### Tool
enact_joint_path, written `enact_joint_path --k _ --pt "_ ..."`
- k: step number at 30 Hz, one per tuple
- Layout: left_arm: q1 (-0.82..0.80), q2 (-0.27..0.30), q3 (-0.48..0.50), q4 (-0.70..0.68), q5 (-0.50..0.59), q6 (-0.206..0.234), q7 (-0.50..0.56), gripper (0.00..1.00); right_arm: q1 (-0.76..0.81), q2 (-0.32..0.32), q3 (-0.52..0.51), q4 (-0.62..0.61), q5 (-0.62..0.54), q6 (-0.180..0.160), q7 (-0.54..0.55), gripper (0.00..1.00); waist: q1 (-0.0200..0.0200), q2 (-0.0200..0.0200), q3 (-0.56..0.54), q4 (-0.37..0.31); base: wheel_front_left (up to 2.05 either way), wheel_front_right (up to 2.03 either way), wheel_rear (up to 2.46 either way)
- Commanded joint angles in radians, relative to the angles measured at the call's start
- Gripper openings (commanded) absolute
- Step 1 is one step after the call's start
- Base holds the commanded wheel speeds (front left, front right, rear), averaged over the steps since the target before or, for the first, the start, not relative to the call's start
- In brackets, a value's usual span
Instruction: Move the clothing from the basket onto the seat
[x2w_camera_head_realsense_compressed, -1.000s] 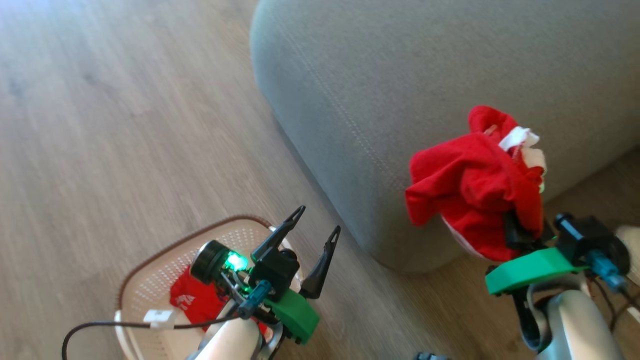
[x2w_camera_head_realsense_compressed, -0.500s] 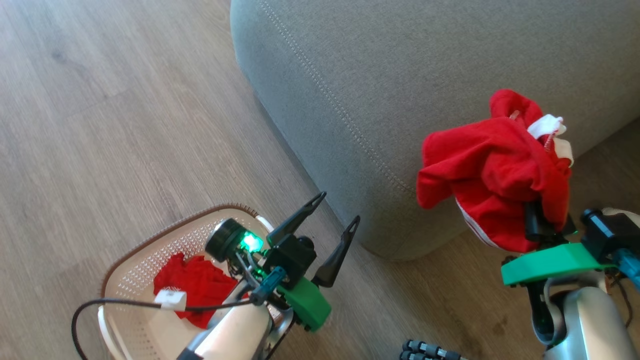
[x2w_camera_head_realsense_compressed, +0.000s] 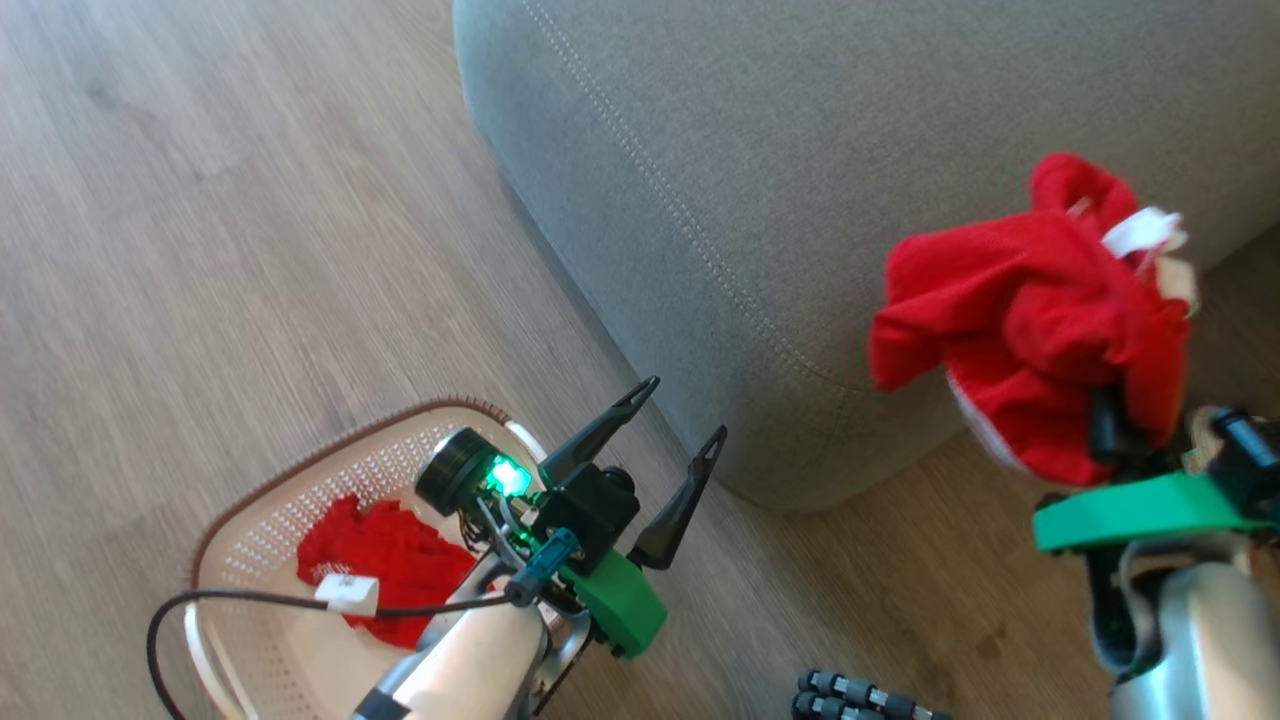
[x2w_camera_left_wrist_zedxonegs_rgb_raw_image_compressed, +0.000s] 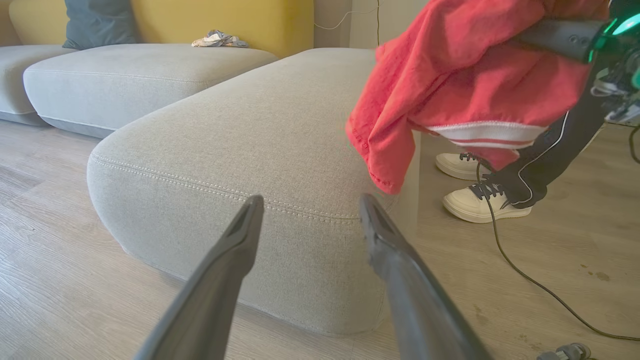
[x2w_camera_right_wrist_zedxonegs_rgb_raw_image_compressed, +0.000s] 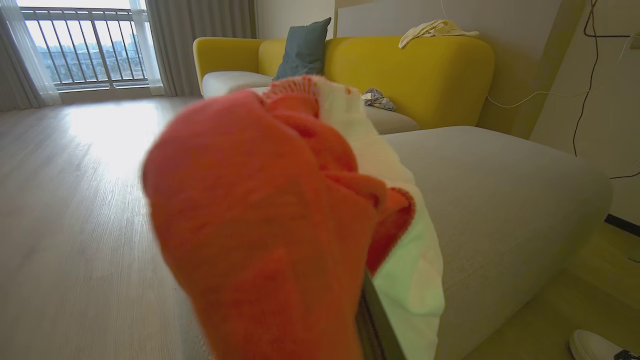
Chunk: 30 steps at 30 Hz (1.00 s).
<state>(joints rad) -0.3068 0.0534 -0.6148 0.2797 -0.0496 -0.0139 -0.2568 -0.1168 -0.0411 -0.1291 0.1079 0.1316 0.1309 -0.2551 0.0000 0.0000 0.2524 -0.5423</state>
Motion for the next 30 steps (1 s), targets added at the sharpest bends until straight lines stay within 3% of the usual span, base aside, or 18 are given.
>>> enact_joint_path --k 1,6,13,24,30 --pt "-0.041 -0.002 0.026 -0.024 0.011 0.003 -0.005 1.0 -0.061 -0.009 -0.007 -0.043 0.009 0.0 -0.007 0.0 0.0 0.0 0.018 -0.001 0.0 0.0 0.0" --pt "-0.055 0.02 0.02 -0.019 0.038 -0.003 -0.005 1.0 -0.177 -0.032 -0.058 -0.045 0.032 0.0 -0.007 0.0 0.0 0.0 0.084 -0.003 0.0 0.0 0.0" --pt "-0.091 0.079 0.01 -0.023 0.077 0.001 -0.005 1.0 -0.401 -0.128 -0.047 0.027 0.089 0.0 -0.007 0.0 0.0 0.0 0.216 -0.008 0.0 0.0 0.0" --pt "-0.164 0.145 -0.038 -0.035 0.117 -0.011 -0.005 1.0 -0.722 -0.246 -0.047 0.272 0.117 0.0 -0.007 0.0 0.0 0.0 0.388 0.059 0.0 0.0 0.0" --pt "-0.184 0.161 -0.038 -0.045 0.114 0.003 -0.005 1.0 -0.832 -0.261 -0.083 0.404 0.133 0.0 -0.007 0.0 0.0 0.0 0.443 0.103 0.0 0.0 0.0"
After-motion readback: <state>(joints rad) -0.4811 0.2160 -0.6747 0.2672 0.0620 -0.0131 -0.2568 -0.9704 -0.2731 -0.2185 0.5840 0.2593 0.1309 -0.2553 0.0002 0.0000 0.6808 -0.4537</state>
